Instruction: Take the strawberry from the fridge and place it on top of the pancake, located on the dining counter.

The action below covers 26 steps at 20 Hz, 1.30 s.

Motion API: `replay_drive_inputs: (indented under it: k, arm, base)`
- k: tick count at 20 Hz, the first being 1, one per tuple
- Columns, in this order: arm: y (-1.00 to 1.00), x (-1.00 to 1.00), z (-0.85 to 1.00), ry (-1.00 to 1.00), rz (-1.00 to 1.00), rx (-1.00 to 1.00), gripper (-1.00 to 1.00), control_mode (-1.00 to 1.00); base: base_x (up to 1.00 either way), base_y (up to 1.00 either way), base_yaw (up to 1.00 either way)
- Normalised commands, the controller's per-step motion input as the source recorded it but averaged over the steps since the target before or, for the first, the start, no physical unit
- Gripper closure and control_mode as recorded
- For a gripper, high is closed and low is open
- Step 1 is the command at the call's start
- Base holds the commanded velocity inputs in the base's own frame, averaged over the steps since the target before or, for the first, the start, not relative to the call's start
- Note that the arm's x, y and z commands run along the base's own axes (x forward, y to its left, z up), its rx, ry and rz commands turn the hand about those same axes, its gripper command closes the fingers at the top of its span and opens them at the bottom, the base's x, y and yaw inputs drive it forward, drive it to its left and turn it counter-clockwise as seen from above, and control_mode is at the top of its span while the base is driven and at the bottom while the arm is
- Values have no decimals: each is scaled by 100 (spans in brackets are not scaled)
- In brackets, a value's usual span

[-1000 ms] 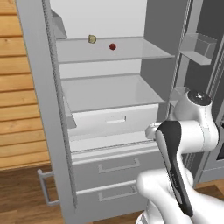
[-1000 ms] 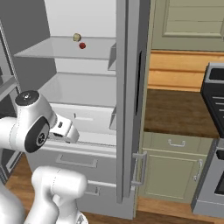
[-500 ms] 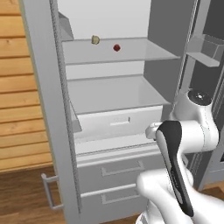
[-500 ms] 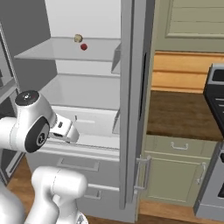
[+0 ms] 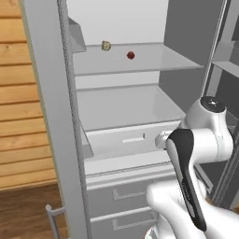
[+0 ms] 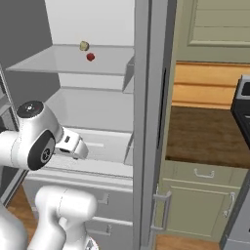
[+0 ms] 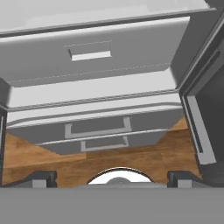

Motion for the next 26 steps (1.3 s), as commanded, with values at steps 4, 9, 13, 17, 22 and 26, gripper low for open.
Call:
replay_drive_inputs:
  k: [4,9,13,17,22,26]
  arm:
    - [0,0,0,0,0,0,-100,100]
    - [0,0,0,0,0,0,-100,100]
    - [0,0,0,0,0,0,-100,100]
    - [0,0,0,0,0,0,-100,100]
    - [0,0,0,0,0,0,-100,100]
    - [0,0,0,0,0,0,-100,100]
  base:
    - [48,18,0]
    - [36,23,1]
    - [30,30,0]
    - [21,40,0]
    - [18,40,0]
    - [19,-10,0]
